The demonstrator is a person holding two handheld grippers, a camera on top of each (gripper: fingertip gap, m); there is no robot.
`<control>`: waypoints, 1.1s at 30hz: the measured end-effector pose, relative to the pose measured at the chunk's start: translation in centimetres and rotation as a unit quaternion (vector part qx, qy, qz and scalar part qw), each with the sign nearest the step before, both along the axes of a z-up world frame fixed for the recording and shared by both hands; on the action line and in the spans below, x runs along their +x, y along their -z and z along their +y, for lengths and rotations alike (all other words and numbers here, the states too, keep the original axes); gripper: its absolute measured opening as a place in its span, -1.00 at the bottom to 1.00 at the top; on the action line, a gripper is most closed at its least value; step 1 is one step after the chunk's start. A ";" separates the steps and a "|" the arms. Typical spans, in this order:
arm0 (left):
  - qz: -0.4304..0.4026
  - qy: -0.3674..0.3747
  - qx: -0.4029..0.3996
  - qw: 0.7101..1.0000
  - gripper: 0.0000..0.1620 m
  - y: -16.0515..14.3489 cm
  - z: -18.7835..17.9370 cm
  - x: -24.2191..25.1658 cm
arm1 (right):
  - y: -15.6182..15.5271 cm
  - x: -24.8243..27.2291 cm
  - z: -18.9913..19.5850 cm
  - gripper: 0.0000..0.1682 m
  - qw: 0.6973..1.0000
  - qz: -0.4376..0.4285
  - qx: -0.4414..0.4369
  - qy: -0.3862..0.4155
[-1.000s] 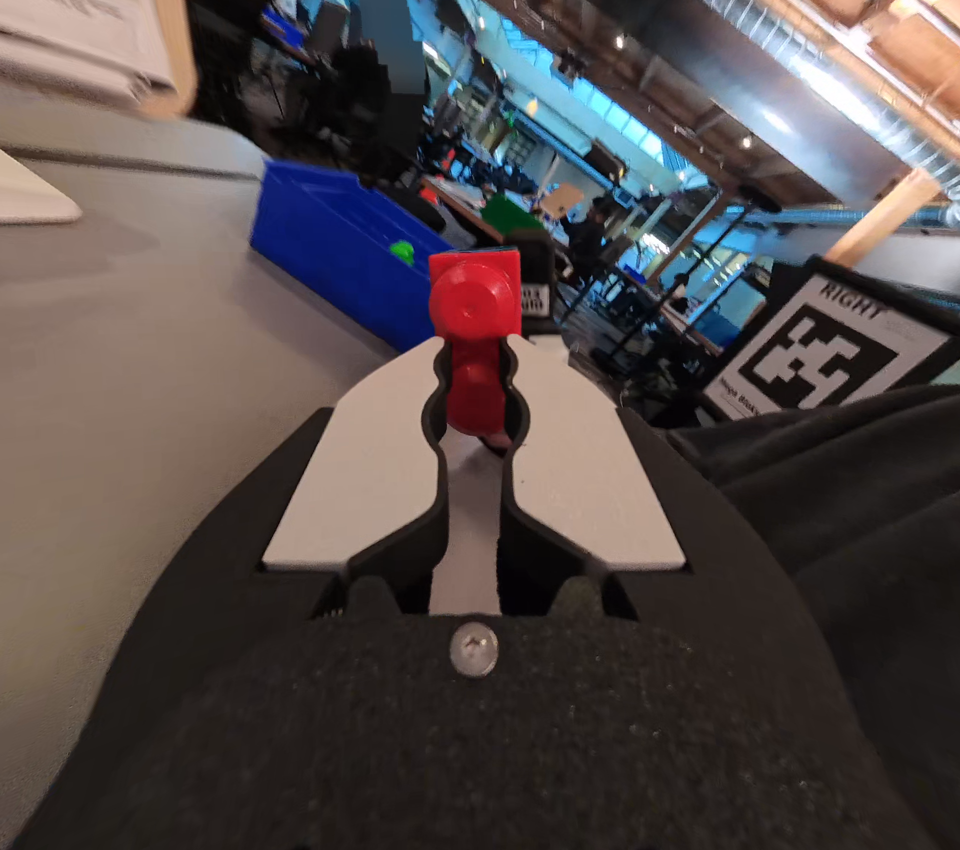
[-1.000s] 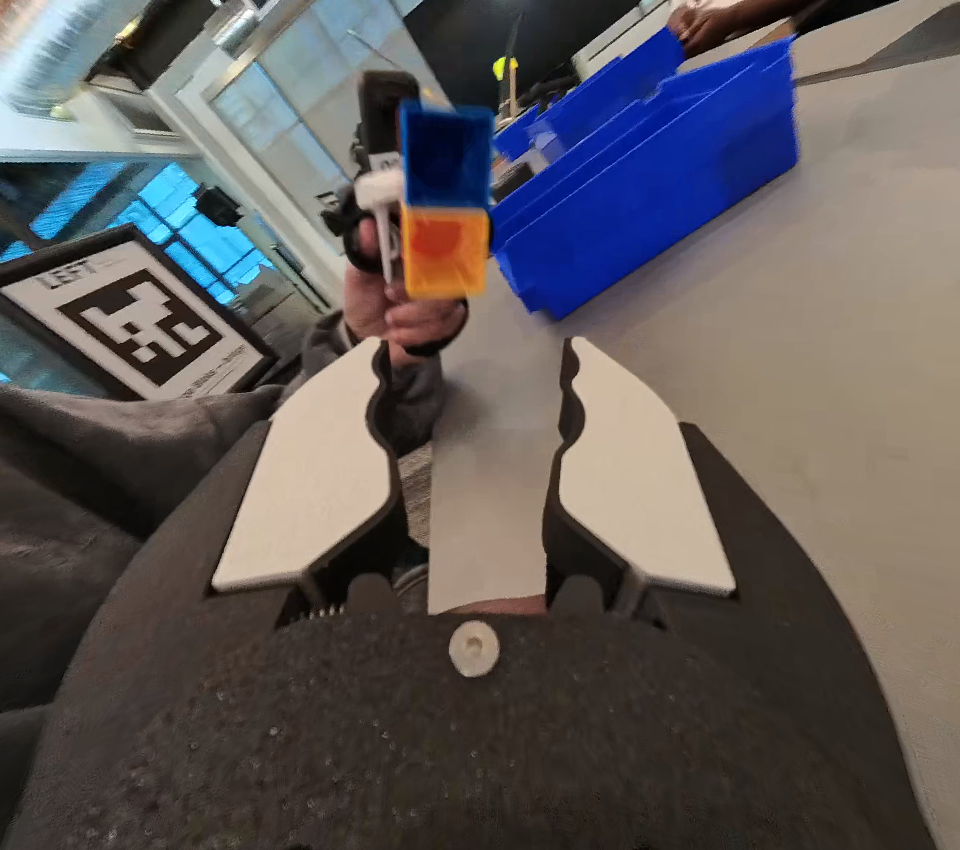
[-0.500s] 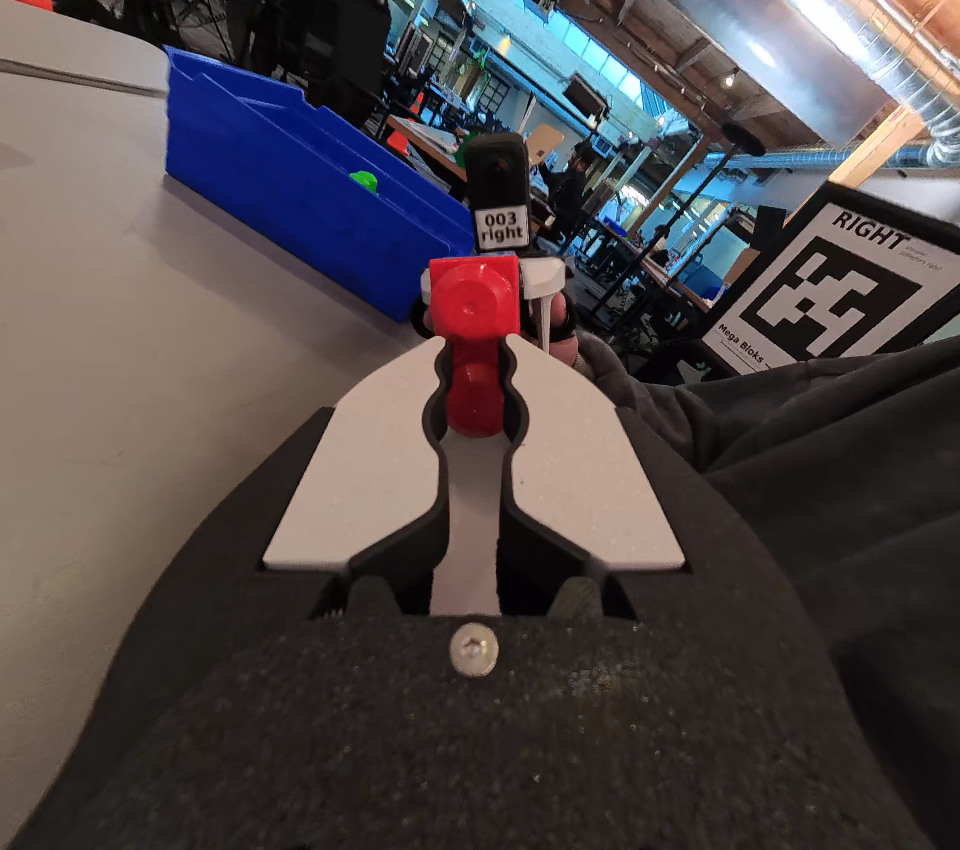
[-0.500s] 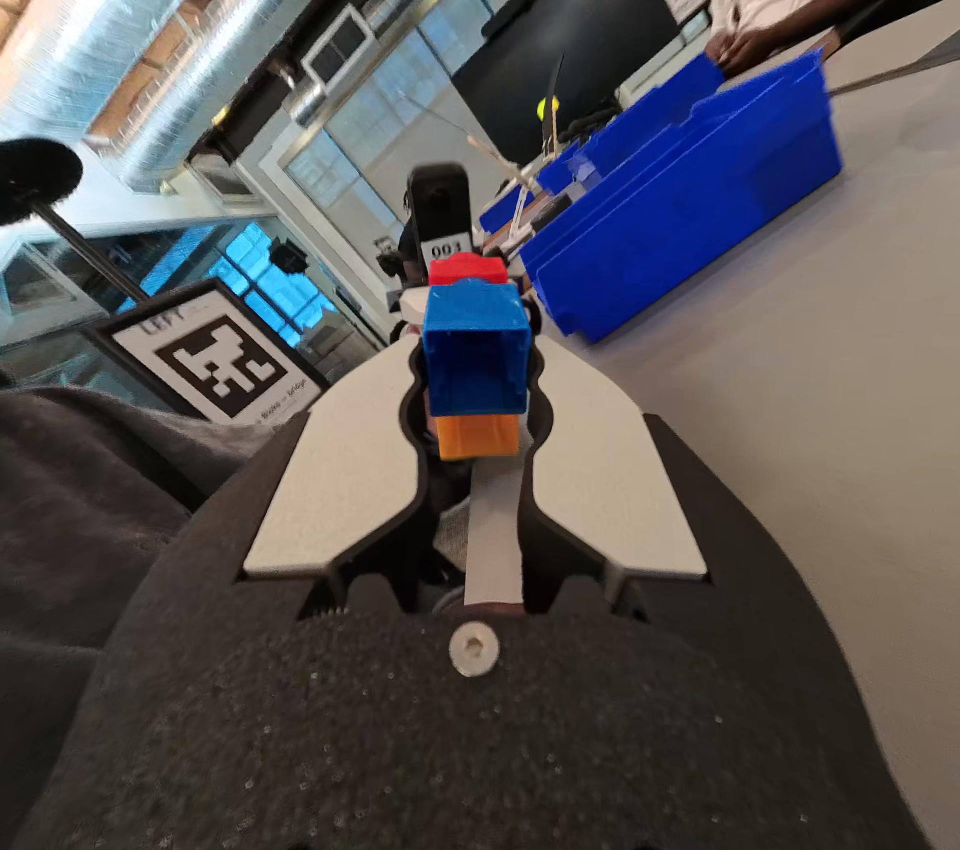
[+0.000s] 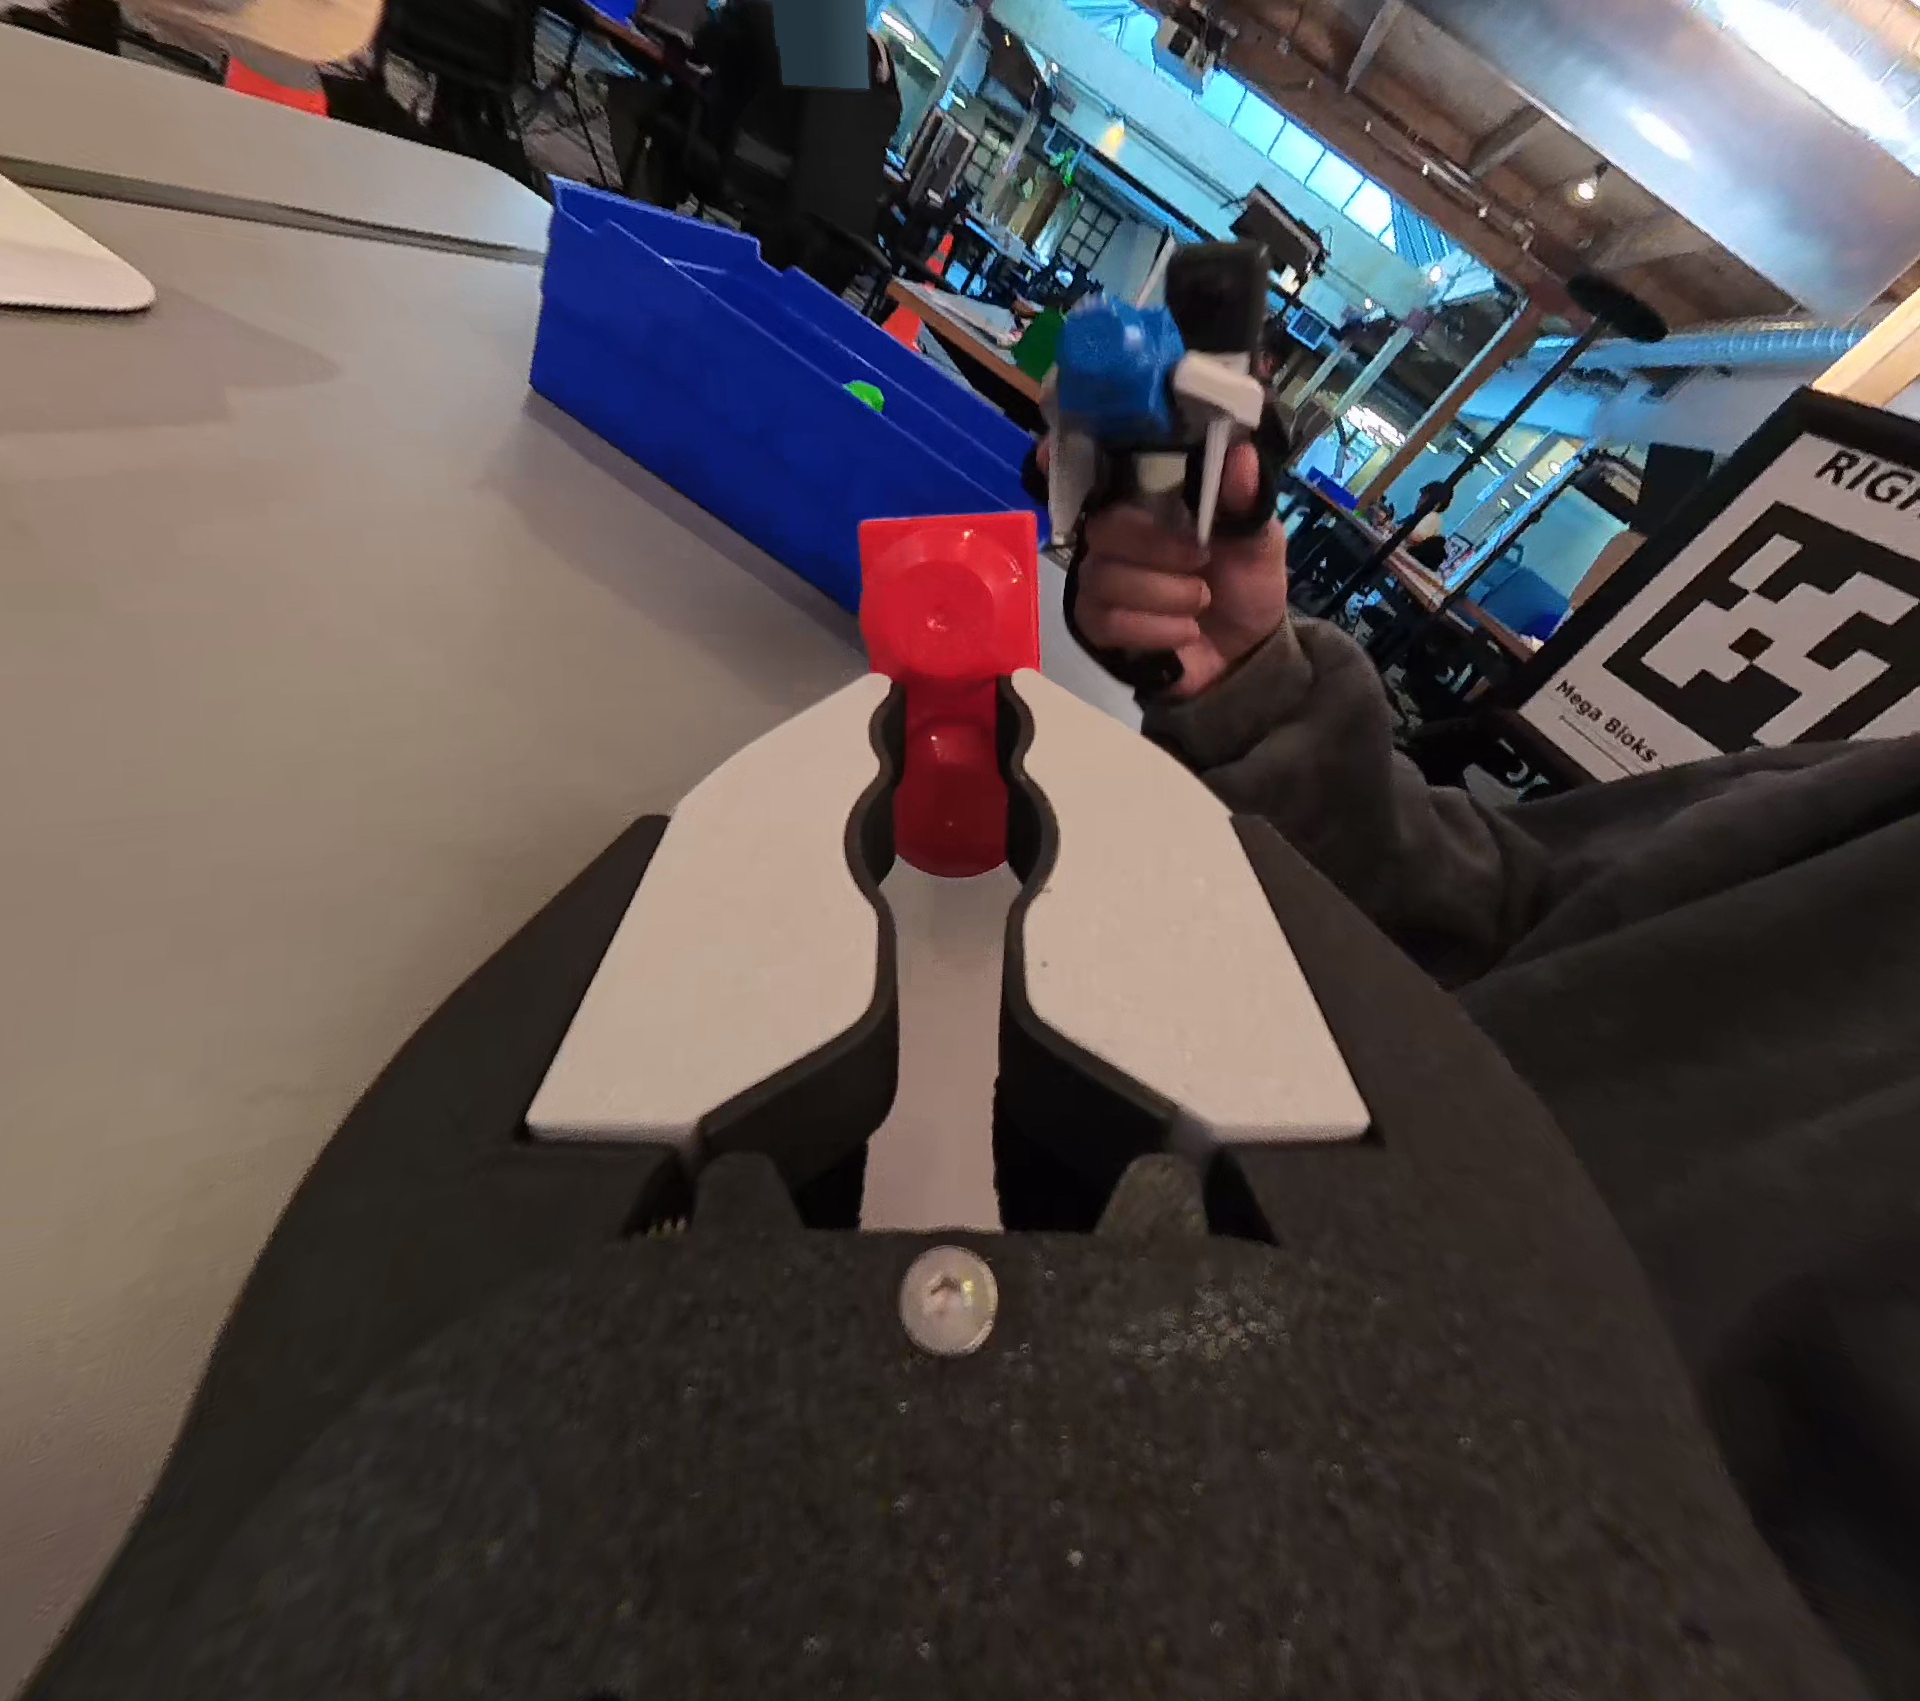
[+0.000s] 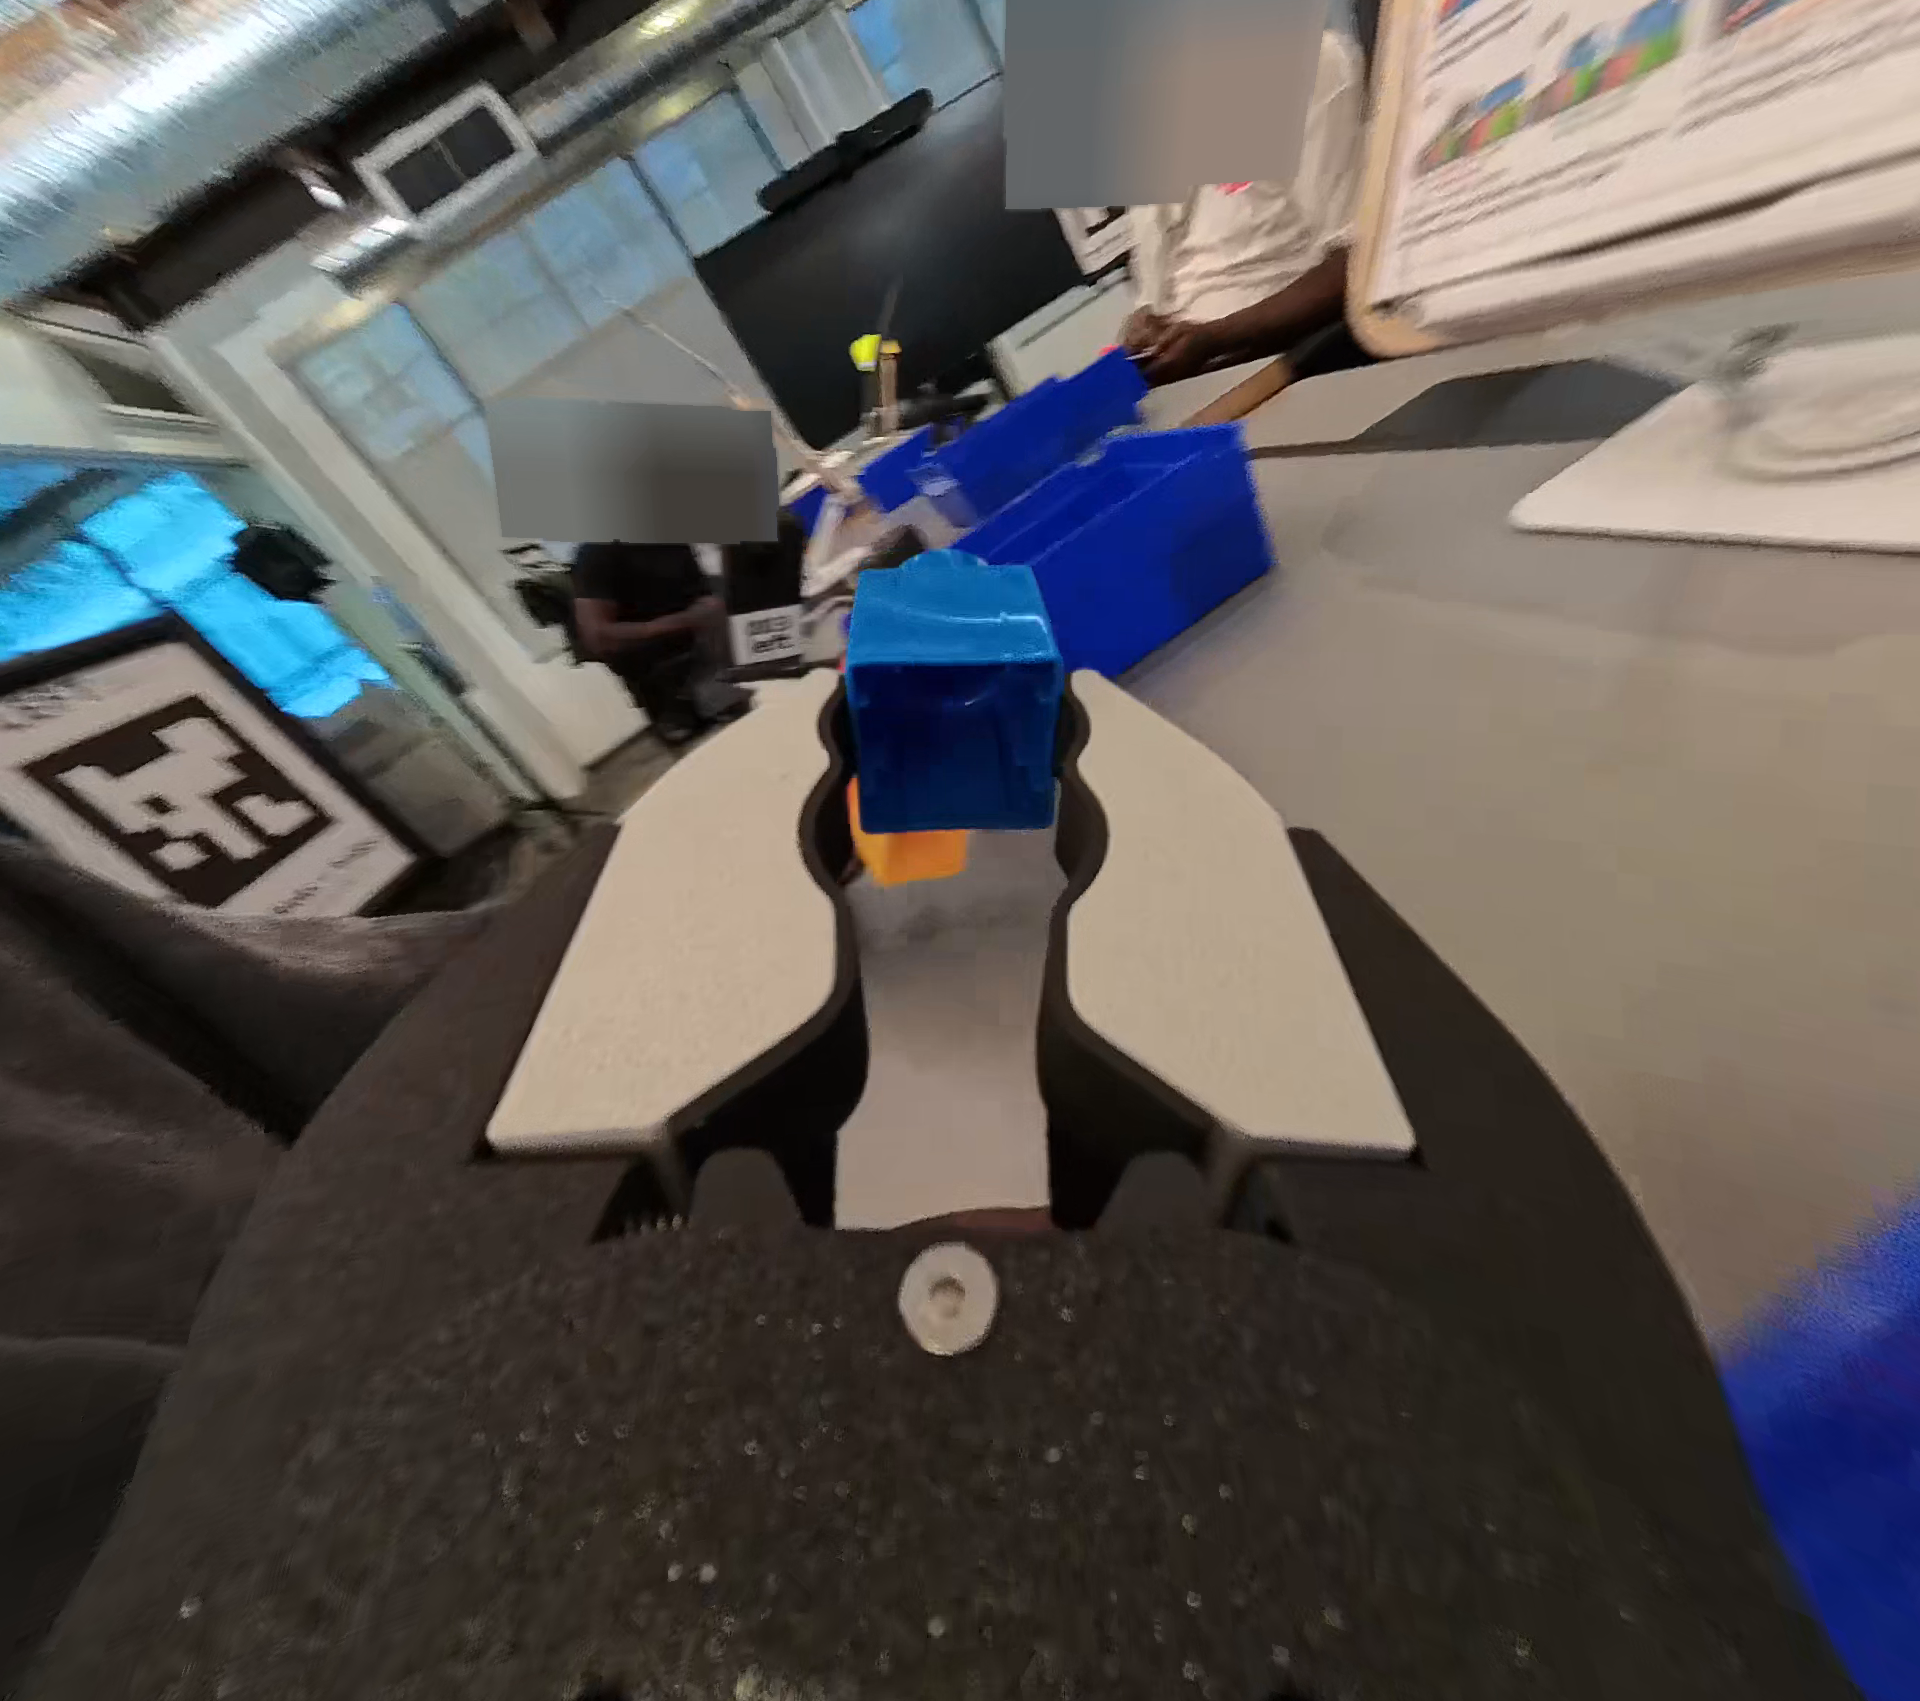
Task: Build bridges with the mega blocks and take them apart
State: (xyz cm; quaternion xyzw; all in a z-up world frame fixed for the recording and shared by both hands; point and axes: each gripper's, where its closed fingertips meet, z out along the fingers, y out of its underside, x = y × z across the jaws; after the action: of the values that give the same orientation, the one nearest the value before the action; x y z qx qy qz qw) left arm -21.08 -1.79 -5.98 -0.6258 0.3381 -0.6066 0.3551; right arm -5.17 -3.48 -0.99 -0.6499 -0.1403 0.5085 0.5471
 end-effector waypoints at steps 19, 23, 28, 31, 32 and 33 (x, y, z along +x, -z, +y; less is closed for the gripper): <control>0.039 0.028 0.020 0.999 -0.80 1.2 -1.6 1.2 | 13.6 23.5 17.8 -0.56 0.762 -0.479 -0.335 0.279; 0.041 0.027 0.020 0.999 -0.80 1.3 -1.7 0.9 | 14.5 24.2 18.4 -0.51 0.731 -0.496 -0.365 0.293; 0.038 0.024 0.023 0.999 -0.81 1.1 -1.7 0.7 | 12.5 24.0 17.4 -0.39 0.728 -0.513 -0.337 0.306; 0.034 0.024 0.025 0.999 -0.80 0.9 -1.7 0.7 | 7.2 21.1 15.4 -0.38 0.768 -0.489 -0.242 0.335; 0.032 0.025 0.026 0.999 -0.80 0.8 -1.8 0.7 | 5.2 18.8 14.2 -0.38 0.796 -0.466 -0.200 0.329; 0.029 0.029 0.025 0.999 -0.80 0.7 -1.9 0.7 | 3.3 15.7 12.7 -0.37 0.833 -0.434 -0.155 0.307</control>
State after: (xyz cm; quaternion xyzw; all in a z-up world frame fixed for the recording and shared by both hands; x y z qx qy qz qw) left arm -20.40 -3.69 -6.66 -0.6238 0.3816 -0.5897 0.3428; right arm 10.53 9.23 -4.32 -0.8897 -0.0755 -0.0047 0.4502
